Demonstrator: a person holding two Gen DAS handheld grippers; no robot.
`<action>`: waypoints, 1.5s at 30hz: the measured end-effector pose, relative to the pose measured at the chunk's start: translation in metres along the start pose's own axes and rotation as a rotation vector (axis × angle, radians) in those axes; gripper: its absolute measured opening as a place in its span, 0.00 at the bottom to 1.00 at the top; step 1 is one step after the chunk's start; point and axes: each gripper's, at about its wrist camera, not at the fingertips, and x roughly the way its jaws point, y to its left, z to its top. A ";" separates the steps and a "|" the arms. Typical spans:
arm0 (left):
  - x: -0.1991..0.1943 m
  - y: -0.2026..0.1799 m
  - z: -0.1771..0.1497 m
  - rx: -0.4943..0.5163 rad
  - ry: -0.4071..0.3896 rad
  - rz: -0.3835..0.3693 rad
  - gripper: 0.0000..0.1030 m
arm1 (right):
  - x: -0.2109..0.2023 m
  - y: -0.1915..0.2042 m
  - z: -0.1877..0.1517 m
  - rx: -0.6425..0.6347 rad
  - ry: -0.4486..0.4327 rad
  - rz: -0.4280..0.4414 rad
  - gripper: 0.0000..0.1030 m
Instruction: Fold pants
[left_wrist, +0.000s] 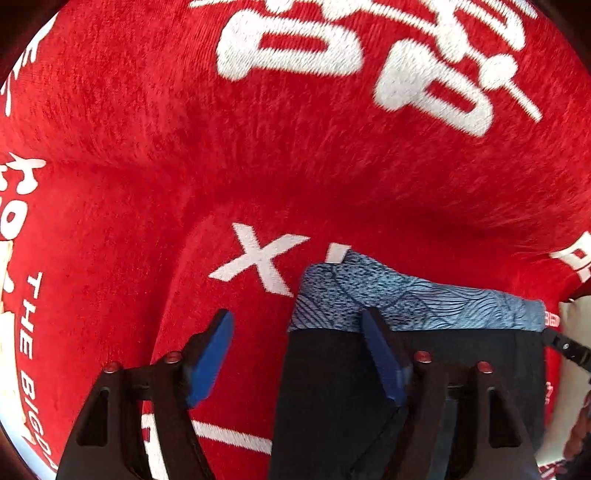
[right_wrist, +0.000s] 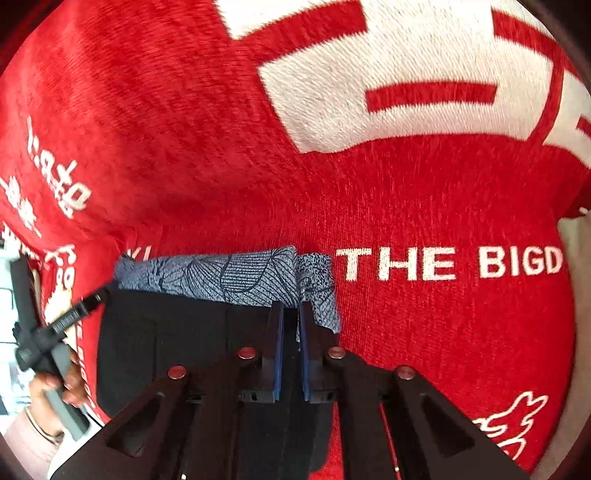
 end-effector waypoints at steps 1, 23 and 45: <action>0.002 0.002 -0.001 -0.006 0.000 0.000 0.80 | 0.002 0.000 0.000 -0.002 -0.002 -0.005 0.08; -0.031 -0.002 -0.018 0.040 0.038 0.049 0.81 | -0.066 0.042 -0.108 -0.082 -0.027 -0.045 0.41; -0.058 -0.010 -0.035 0.119 0.041 0.065 0.81 | -0.010 0.063 -0.134 -0.166 0.048 -0.152 0.42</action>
